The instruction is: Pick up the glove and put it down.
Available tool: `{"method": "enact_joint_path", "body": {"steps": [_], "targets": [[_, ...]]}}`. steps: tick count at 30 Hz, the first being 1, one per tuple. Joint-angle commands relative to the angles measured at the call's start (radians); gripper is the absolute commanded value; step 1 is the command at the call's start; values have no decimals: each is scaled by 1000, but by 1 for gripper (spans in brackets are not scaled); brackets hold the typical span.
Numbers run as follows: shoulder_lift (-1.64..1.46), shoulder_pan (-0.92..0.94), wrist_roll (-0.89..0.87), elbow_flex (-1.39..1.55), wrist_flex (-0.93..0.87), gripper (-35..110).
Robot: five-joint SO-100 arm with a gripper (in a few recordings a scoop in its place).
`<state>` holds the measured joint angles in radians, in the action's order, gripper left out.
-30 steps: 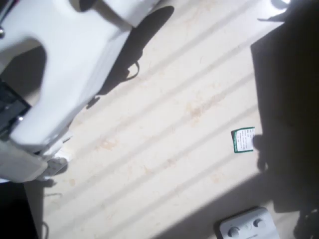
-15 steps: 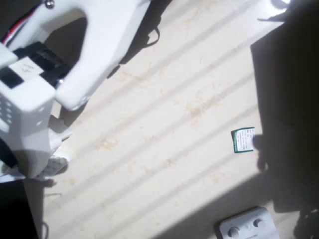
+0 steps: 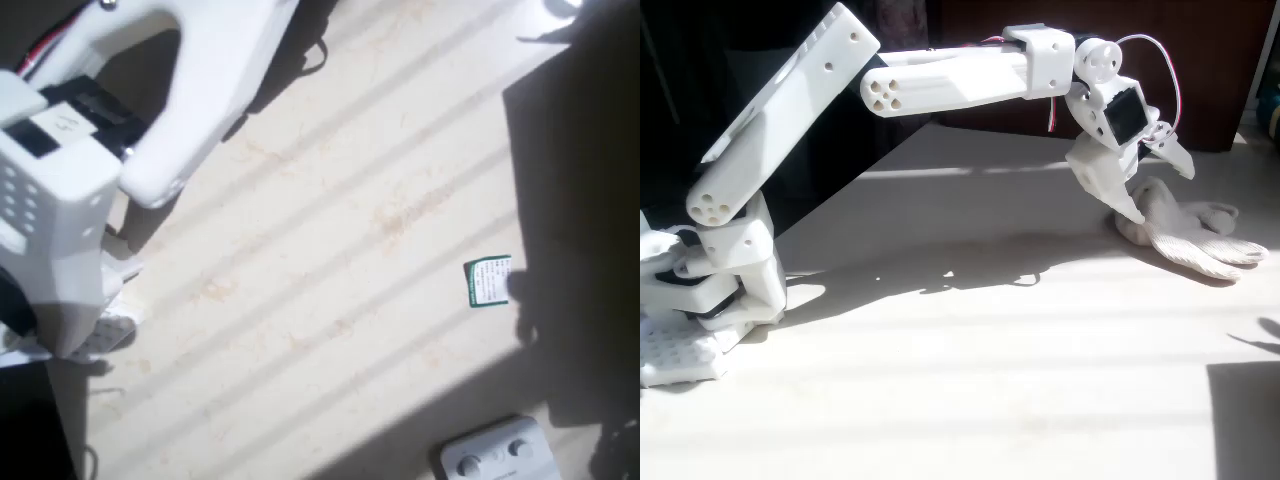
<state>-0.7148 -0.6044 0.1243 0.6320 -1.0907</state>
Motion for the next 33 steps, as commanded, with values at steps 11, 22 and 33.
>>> {"method": "enact_joint_path", "body": {"steps": [11,22,33], "targets": [[55,-9,-9,-43,14,29],[55,-9,0,-43,14,21],[55,-9,5,-43,14,0]]}}
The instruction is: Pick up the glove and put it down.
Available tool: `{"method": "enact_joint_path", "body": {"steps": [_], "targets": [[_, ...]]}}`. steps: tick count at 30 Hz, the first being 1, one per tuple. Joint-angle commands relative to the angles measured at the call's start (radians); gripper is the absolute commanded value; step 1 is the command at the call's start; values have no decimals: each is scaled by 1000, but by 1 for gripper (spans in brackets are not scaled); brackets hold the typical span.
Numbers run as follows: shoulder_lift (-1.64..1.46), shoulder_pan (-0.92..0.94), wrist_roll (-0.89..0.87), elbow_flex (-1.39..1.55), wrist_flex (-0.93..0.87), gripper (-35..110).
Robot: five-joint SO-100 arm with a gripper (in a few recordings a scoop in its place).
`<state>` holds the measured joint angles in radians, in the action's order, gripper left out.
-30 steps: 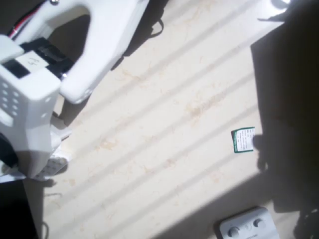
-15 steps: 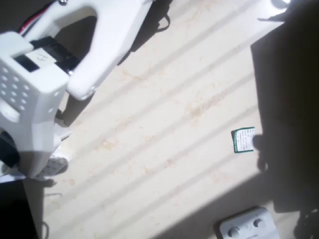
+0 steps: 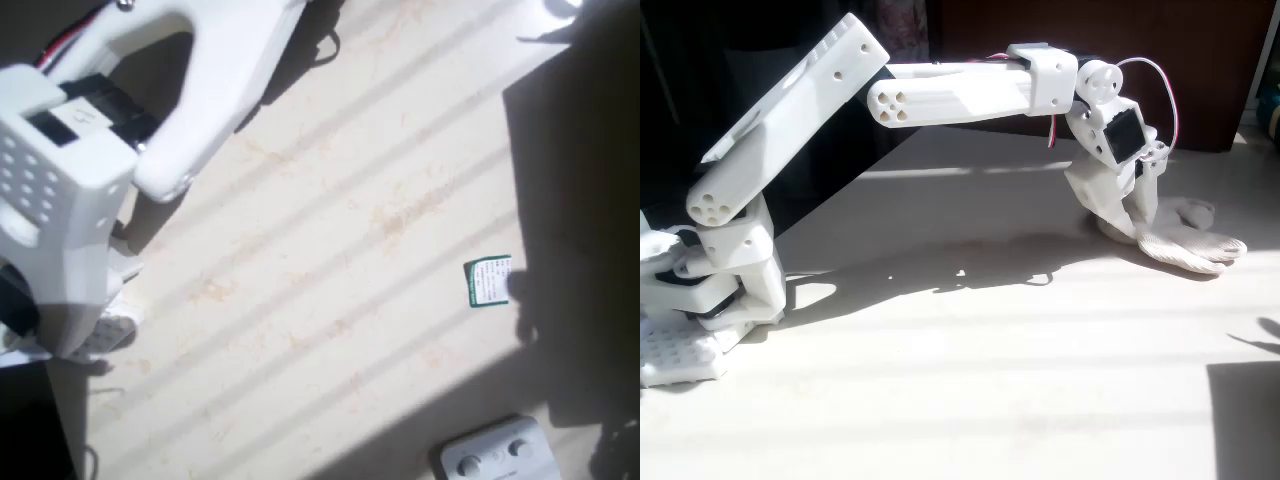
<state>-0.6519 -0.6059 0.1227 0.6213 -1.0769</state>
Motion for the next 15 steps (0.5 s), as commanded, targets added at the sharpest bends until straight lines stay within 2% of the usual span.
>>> {"method": "enact_joint_path", "body": {"steps": [1,15], "targets": [[-8,-8,6,-32,0,0],[-100,37,3,-43,-12,0]]}}
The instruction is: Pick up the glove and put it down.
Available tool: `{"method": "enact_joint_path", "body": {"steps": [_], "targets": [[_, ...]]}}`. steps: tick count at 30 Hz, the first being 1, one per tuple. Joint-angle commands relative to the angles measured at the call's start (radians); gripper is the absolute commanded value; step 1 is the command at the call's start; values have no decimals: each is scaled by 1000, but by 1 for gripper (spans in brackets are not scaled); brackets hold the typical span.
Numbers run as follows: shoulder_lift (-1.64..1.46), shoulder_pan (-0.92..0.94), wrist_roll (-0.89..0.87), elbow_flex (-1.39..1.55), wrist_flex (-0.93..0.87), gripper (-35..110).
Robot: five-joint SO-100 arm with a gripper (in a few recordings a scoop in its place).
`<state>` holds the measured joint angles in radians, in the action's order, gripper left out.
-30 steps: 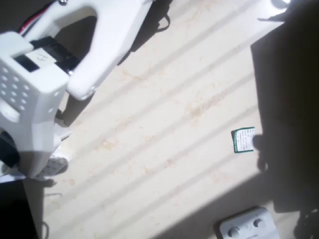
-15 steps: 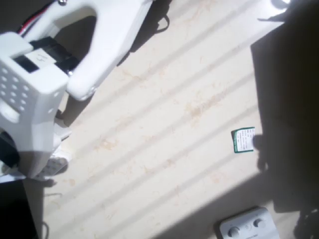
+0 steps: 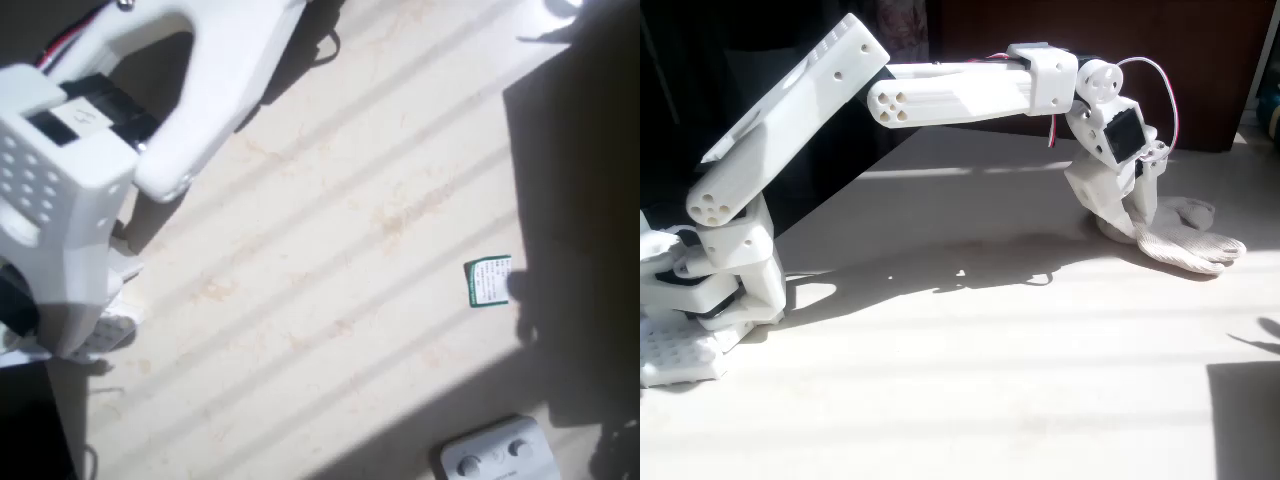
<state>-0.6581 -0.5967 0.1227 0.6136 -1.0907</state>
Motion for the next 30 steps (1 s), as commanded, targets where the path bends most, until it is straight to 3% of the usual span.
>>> {"method": "enact_joint_path", "body": {"steps": [1,12,21,30], "targets": [[-106,34,3,-35,2,0],[-284,173,6,-28,-15,0],[-397,376,15,-35,-166,0],[-454,618,130,-34,-245,0]]}}
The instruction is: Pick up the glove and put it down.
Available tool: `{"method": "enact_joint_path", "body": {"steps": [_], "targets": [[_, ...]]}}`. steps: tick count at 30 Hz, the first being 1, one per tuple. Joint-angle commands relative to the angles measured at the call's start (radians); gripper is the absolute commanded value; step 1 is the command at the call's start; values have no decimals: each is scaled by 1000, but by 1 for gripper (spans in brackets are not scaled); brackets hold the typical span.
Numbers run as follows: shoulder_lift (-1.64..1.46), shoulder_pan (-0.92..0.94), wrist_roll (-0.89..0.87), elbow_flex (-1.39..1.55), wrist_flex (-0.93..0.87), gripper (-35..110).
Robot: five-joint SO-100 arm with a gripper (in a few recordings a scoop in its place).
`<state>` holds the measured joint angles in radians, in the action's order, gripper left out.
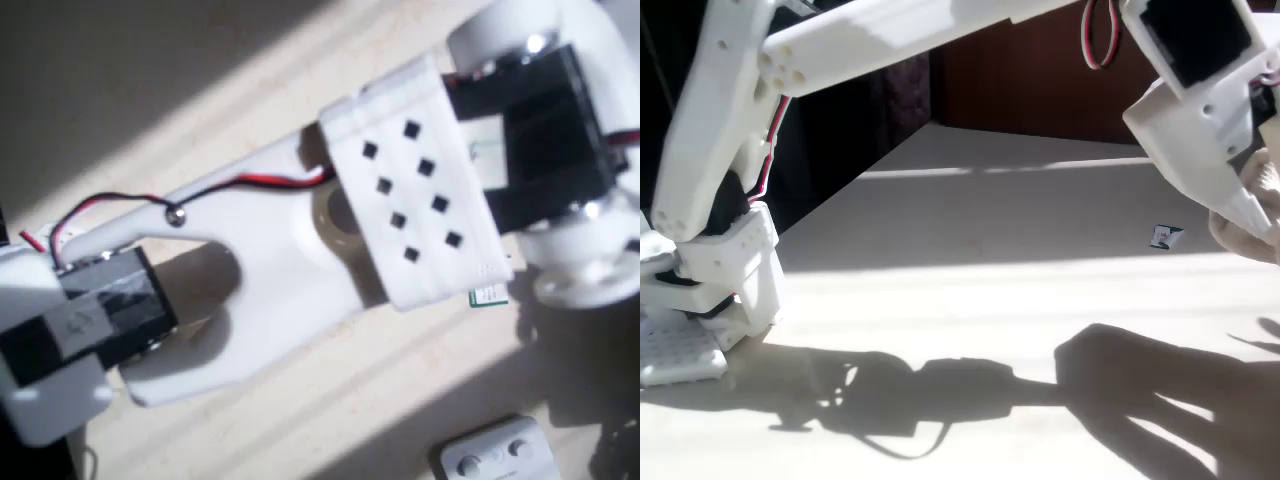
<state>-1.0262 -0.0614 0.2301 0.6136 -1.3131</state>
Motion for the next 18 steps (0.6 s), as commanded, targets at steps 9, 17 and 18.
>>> {"method": "enact_joint_path", "body": {"steps": [9,17,18], "targets": [[-77,336,52,-23,-49,0],[-3,502,112,-21,-49,0],[8,515,112,-21,-49,0]]}}
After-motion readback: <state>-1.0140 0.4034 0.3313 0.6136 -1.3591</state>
